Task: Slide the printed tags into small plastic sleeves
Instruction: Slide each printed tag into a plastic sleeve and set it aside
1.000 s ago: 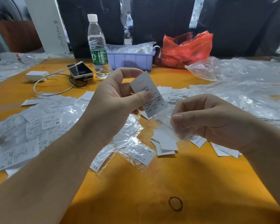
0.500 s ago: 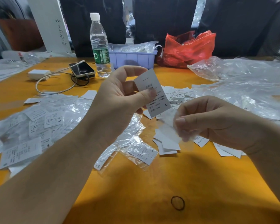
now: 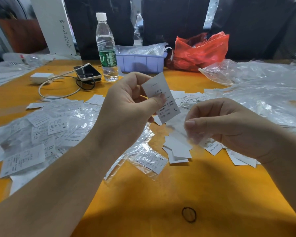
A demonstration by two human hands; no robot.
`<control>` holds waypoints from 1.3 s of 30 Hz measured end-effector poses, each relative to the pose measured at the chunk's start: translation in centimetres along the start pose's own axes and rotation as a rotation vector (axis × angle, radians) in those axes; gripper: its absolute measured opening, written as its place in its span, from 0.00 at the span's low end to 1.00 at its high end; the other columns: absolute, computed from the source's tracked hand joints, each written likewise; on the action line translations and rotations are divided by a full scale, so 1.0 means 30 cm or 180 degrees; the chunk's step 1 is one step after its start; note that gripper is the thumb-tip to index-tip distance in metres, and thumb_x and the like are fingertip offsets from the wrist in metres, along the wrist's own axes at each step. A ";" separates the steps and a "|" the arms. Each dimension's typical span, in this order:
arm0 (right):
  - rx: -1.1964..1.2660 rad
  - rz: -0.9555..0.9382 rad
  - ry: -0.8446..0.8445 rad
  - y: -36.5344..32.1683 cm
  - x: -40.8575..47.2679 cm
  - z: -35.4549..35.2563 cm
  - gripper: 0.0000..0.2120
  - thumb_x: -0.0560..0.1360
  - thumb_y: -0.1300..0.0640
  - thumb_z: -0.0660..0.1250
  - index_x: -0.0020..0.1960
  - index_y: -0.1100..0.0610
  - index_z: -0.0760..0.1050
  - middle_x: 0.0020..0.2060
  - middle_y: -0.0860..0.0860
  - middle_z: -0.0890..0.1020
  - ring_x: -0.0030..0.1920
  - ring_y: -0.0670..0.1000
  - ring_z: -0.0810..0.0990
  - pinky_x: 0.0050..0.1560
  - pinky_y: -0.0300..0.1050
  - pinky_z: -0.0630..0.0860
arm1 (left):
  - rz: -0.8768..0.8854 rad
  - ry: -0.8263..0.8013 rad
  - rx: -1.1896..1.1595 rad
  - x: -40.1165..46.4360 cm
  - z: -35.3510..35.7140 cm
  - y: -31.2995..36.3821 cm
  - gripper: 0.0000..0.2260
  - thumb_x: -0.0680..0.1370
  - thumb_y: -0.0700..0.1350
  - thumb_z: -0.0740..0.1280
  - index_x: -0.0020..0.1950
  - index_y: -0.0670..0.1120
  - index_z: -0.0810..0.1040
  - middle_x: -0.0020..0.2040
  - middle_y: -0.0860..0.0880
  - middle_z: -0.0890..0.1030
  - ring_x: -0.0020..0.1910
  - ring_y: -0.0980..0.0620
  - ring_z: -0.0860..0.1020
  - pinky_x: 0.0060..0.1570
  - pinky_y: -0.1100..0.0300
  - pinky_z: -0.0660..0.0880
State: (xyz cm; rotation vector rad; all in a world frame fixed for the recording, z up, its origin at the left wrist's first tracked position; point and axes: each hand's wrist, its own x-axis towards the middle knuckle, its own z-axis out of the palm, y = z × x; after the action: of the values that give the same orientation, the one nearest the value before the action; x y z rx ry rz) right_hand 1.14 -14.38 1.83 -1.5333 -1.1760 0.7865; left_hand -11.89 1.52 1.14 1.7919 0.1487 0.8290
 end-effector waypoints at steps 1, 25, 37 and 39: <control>-0.0026 0.0000 0.0032 0.001 0.001 0.001 0.04 0.67 0.57 0.71 0.37 0.59 0.81 0.32 0.55 0.81 0.34 0.51 0.78 0.36 0.38 0.76 | -0.0001 0.0007 -0.0008 0.000 0.001 0.000 0.05 0.71 0.46 0.70 0.45 0.50 0.76 0.41 0.52 0.85 0.38 0.54 0.83 0.32 0.62 0.77; -0.0091 -0.0001 0.0332 0.001 0.003 0.011 0.09 0.63 0.54 0.71 0.39 0.58 0.83 0.36 0.56 0.83 0.34 0.52 0.79 0.36 0.40 0.78 | -0.0368 -0.0372 -0.0841 -0.002 0.019 -0.004 0.03 0.69 0.44 0.70 0.40 0.50 0.77 0.38 0.49 0.84 0.39 0.48 0.82 0.32 0.63 0.76; -0.0004 0.0027 0.0315 0.001 0.001 0.017 0.08 0.64 0.52 0.71 0.38 0.56 0.85 0.35 0.51 0.84 0.32 0.49 0.78 0.38 0.40 0.79 | -0.0449 -0.0412 -0.0885 -0.009 0.025 0.006 0.09 0.67 0.46 0.70 0.44 0.46 0.75 0.36 0.50 0.84 0.38 0.49 0.82 0.33 0.59 0.79; 0.0031 0.0014 0.0319 0.002 0.002 0.017 0.08 0.64 0.52 0.71 0.38 0.55 0.85 0.37 0.54 0.84 0.33 0.49 0.79 0.38 0.41 0.79 | -0.0410 -0.0316 -0.0760 -0.009 0.024 0.000 0.07 0.70 0.44 0.71 0.44 0.45 0.75 0.37 0.50 0.84 0.38 0.49 0.83 0.33 0.59 0.79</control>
State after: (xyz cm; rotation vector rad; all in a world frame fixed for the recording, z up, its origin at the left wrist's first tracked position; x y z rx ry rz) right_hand 0.72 -14.17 1.63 -1.5499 -1.0940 0.7090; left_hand -11.66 0.82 0.92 1.5775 0.0950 0.6368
